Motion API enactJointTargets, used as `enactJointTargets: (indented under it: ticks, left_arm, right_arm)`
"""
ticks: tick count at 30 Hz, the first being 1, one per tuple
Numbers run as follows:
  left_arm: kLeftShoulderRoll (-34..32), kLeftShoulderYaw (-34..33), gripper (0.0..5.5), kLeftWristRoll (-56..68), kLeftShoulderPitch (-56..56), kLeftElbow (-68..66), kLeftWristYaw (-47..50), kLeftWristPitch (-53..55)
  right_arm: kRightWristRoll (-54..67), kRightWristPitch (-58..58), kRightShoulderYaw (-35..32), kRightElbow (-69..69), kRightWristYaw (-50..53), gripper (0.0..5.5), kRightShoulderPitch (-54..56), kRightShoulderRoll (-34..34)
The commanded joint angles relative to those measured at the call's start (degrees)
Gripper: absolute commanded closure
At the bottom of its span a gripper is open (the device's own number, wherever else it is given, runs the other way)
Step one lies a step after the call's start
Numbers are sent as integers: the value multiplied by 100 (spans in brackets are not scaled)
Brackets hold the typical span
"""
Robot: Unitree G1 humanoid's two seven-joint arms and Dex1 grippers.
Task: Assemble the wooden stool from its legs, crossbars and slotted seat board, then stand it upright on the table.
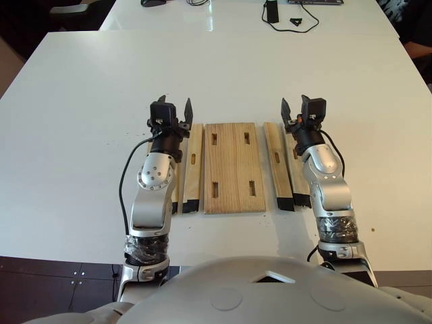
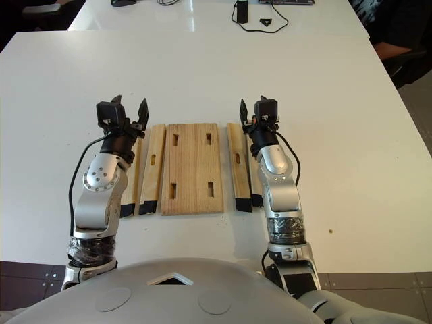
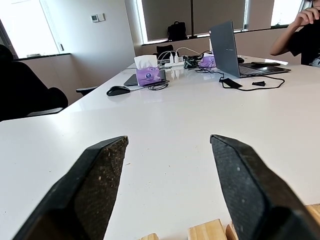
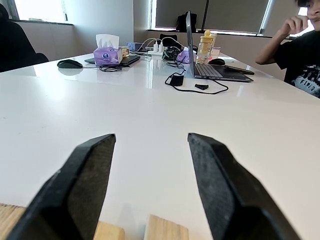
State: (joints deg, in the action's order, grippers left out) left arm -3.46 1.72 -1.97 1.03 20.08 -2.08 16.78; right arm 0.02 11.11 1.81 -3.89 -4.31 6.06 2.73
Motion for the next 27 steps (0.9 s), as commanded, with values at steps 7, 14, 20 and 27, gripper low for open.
enactJointTargets:
  ticks: [7,14,20,27]
  left_arm:
    - [-154,-51,177,0,-16,73,-106,278]
    - [-490,-475,177,504,114,909,-489,1372]
    - [-901,-663,177,674,570,1357,-800,2133]
    - [-1469,-1175,177,770,1503,2271,-927,3571]
  right_arm:
    - [19,-63,-94,98,7,209,175,6]
    - [1,-123,-233,57,174,209,13,-41]
    - [-31,-165,-252,39,285,209,8,-57]
    - [-55,-180,-468,-212,482,209,-331,0]
